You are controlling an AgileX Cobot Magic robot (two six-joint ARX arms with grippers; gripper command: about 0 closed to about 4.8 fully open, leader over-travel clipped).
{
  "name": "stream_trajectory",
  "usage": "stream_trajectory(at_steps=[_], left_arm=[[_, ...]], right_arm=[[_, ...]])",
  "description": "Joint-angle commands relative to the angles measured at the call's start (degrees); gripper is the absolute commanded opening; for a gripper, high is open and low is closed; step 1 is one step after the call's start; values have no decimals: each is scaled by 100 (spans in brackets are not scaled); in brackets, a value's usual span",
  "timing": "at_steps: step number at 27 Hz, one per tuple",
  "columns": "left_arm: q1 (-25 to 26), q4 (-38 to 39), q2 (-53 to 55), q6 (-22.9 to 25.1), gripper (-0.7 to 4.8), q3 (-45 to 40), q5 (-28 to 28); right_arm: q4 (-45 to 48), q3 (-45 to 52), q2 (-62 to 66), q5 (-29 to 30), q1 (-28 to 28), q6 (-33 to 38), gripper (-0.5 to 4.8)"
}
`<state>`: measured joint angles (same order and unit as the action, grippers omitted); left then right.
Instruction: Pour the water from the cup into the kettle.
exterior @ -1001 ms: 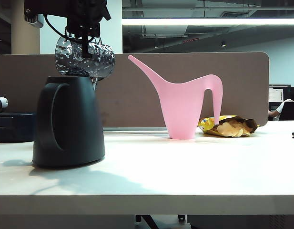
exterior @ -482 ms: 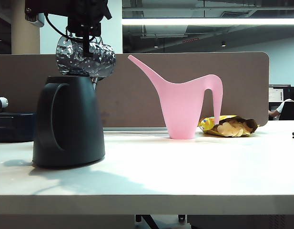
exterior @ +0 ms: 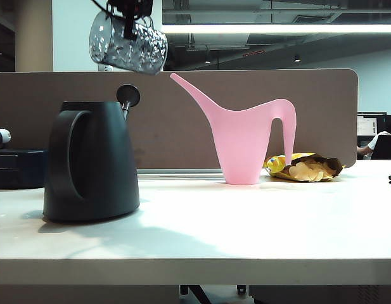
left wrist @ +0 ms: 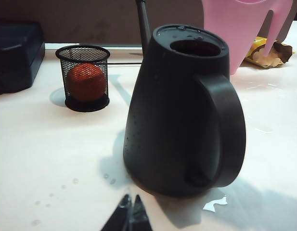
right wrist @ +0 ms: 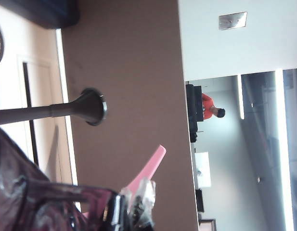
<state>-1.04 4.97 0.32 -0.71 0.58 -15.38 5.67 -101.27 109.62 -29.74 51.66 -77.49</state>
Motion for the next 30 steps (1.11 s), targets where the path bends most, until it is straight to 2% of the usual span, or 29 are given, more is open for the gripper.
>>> stream_trajectory(at_steps=[1, 6, 10, 13, 15, 17, 23, 30], left_arm=[[4, -72, 4, 26, -5, 11, 13], [4, -74, 4, 26, -5, 11, 13], [4, -74, 4, 24, -5, 11, 13], [4, -74, 4, 24, -5, 11, 13], [4, -74, 4, 22, -5, 11, 15], [2, -74, 4, -17, -5, 11, 13], [4, -72, 4, -17, -5, 11, 13], [4, -74, 4, -17, -5, 11, 13]], right_arm=[[142, -61, -199, -24, -144, 376, -6], [-72, -59, -476, -68, -424, 1165, -6], [-601, -59, -785, -144, -793, 2315, -7], [-1117, -57, -1025, -70, -1158, 3506, -7], [-1882, -50, -1316, 498, -1709, 5012, -7], [-2433, -33, -1493, 898, -2194, 5788, -7], [-2758, 269, -1759, 1456, -2640, 6301, -7], [-1639, 1803, -2448, 1998, -3034, 6907, -7]])
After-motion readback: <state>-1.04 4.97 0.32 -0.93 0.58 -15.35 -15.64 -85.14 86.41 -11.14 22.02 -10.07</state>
